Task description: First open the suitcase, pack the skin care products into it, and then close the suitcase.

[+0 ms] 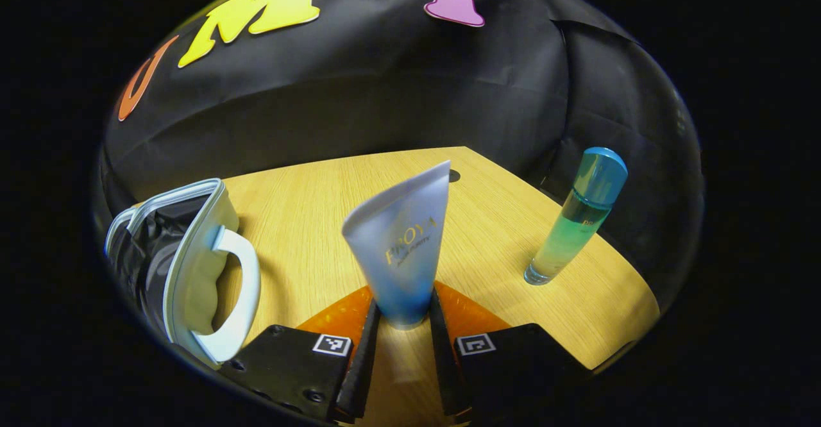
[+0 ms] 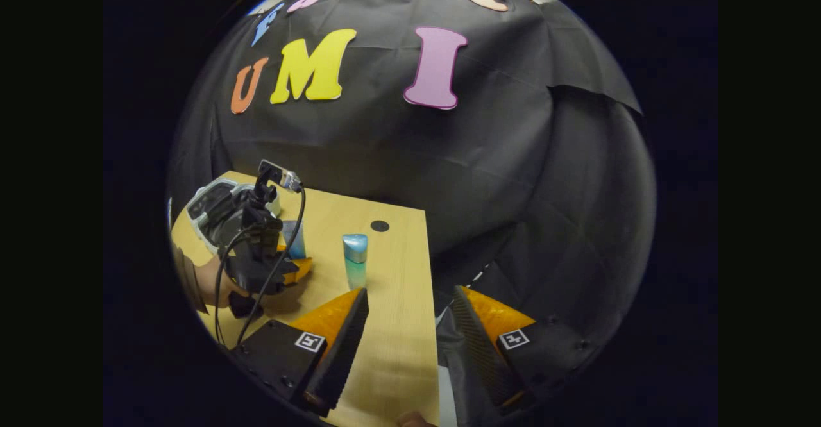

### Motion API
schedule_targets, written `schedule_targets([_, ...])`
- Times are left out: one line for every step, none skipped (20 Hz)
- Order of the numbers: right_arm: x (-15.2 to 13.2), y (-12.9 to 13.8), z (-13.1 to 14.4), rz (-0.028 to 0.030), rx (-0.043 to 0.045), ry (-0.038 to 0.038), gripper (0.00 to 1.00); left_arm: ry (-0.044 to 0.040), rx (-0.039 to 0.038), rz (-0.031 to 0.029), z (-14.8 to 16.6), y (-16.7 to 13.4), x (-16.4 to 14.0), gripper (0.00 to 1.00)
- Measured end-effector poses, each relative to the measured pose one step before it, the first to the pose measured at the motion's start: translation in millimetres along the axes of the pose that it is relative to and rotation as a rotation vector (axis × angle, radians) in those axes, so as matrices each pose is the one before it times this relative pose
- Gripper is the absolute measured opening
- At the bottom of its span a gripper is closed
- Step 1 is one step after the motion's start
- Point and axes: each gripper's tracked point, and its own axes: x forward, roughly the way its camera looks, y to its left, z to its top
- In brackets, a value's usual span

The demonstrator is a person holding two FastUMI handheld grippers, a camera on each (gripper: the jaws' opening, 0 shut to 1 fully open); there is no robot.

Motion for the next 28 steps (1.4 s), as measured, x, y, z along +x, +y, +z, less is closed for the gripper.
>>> schedule_targets([0.24, 2.84, 0.61, 0.00984, 0.00573, -0.0029, 0.79, 0.0067, 0.00967, 0.01041, -0.29, 2.9, -2.4, 0.45])
schedule_targets([2.15, 7.8, -1.91, 0.03093, 0.01043, 0.00371, 0.79, -0.00091, -0.0012, 0.00224, 2.02, 1.44, -3.91, 0.45])
schedule_targets([2.8, 11.72, -2.09, 0.04329, 0.01351, 0.0045, 0.79, -0.01267, -0.01784, -0.00764, 3.93, -0.43, -6.49, 0.44])
schedule_targets([6.97, 9.5, -0.48, 0.02906, 0.00165, 0.00284, 0.8, -0.0107, -0.01439, -0.00765, 5.06, -0.42, -8.55, 0.44])
schedule_targets([9.63, 5.3, 1.1, 0.01446, -0.00282, 0.00148, 0.79, -0.00427, -0.00707, -0.00376, 5.29, -0.2, -11.67, 0.43])
schedule_targets([8.9, 5.01, -2.34, 0.01901, 0.0004, 0.00245, 0.8, -0.00046, -0.00463, -0.01002, 4.58, 0.98, -13.81, 0.43])
schedule_targets([10.05, 3.28, 1.05, 0.00162, -0.00095, -0.00225, 0.79, -0.00603, -0.00164, -0.0087, 5.41, -0.39, -13.39, 0.43])
schedule_targets([11.25, 2.73, 0.93, 0.00581, 0.00587, -0.00576, 0.8, -0.00573, 0.01214, 0.00102, 5.87, 2.02, -16.2, 0.43])
schedule_targets([10.22, 4.52, -0.62, 0.01075, 0.00793, 0.00523, 0.8, -0.00506, 0.01057, 0.00341, 5.05, 4.32, -16.25, 0.43])
schedule_targets([11.71, 5.96, -3.2, 0.00609, 0.00797, 0.00365, 0.8, -0.00509, -0.00074, 0.00298, 4.16, 4.6, -17.09, 0.43])
schedule_targets([9.86, 3.86, -1.59, 0.00791, 0.00067, 0.00377, 0.8, -0.0061, -0.00418, 0.00541, 3.71, 3.58, -14.58, 0.43])
schedule_targets([8.97, 1.82, -0.86, 0.00365, -0.0016, 0.00225, 0.8, 0.00029, -0.00637, 0.01436, 3.05, 6.38, -14.64, 0.43])
schedule_targets([10.29, 0.36, -1.8, 0.00168, -0.00157, 0.00628, 0.79, -0.00272, -0.00084, 0.0114, 2.86, 5.26, -14.31, 0.43])
schedule_targets([11.5, 1.63, -3.84, 0.00504, 0.00019, 0.01018, 0.8, -0.00632, -0.00699, 0.01052, 5.13, 4.64, -13.28, 0.44])
schedule_targets([10.26, -0.22, -5.37, -0.00181, 0.00346, 0.01631, 0.8, -0.00357, -0.00572, 0.00326, 3.51, 3.37, -11.83, 0.44])
schedule_targets([10.08, -0.5, -3.39, 0.00014, 0.00929, 0.01084, 0.8, -0.00878, -0.0039, 0.01019, 4.39, 5.46, -12.67, 0.43])
schedule_targets([11.21, -0.18, -5.89, -0.00151, 0.00965, 0.03118, 0.8, -0.008, -0.0077, 0.01021, 4.72, 5.69, -13.11, 0.44])
schedule_targets([10.82, 3.21, -5.06, 0.01631, 0.01112, 0.00611, 0.8, -0.00812, -0.01398, 0.01458, 3.24, 7.25, -11.82, 0.43])
schedule_targets([11.19, -1.92, -2.66, -0.00815, -0.00049, 0.0046, 0.81, -0.00554, -0.0151, 0.0159, 3.73, 8.01, -11.18, 0.43])
schedule_targets([9.43, -2.05, -2.06, -0.00989, 0.00036, 0.00168, 0.81, -0.00204, -0.01399, 0.00916, 0.86, 6.44, -9.51, 0.43])
schedule_targets([3.69, -1.34, -1.36, -0.0088, 0.00277, -0.00363, 0.8, -0.0007, -0.01333, 0.01089, 1.91, 6.52, -9.44, 0.43])
schedule_targets([3.63, -2.38, 0.87, -0.01245, 0.00732, -0.0013, 0.8, 0.00007, -0.00814, 0.01098, 2.4, 5.68, -8.46, 0.43])
schedule_targets([0.85, 2.08, -0.9, 0.00512, 0.02583, 0.00292, 0.77, -0.00032, -0.00212, 0.00971, 0.92, 7.08, -7.67, 0.43])
schedule_targets([1.42, 0.95, 0.41, 0.00314, 0.02598, 0.00571, 0.76, 0.00023, 0.00434, 0.01349, -0.21, 9.62, -11.67, 0.43])
schedule_targets([0.91, -0.48, -3.93, -0.00849, 0.00837, 0.005, 0.69, -0.00205, 0.00475, 0.01407, 1.91, 7.81, -7.71, 0.44])
schedule_targets([0.89, -0.72, -0.67, -0.00671, 0.00431, -0.00019, 0.65, 0.00487, -0.0027, 0.01272, 1.27, 7.05, -7.13, 0.44])
schedule_targets([-0.41, 0.39, -1.13, -0.00803, -0.00059, 0.00231, 0.61, 0.00229, -0.00193, 0.01003, -0.52, 8.29, -4.78, 0.43])
schedule_targets([0.54, -0.45, -0.66, -0.00361, -0.00436, 0.00123, 0.6, 0.0075, -0.00249, 0.01164, -1.58, 7.31, -3.74, 0.44])
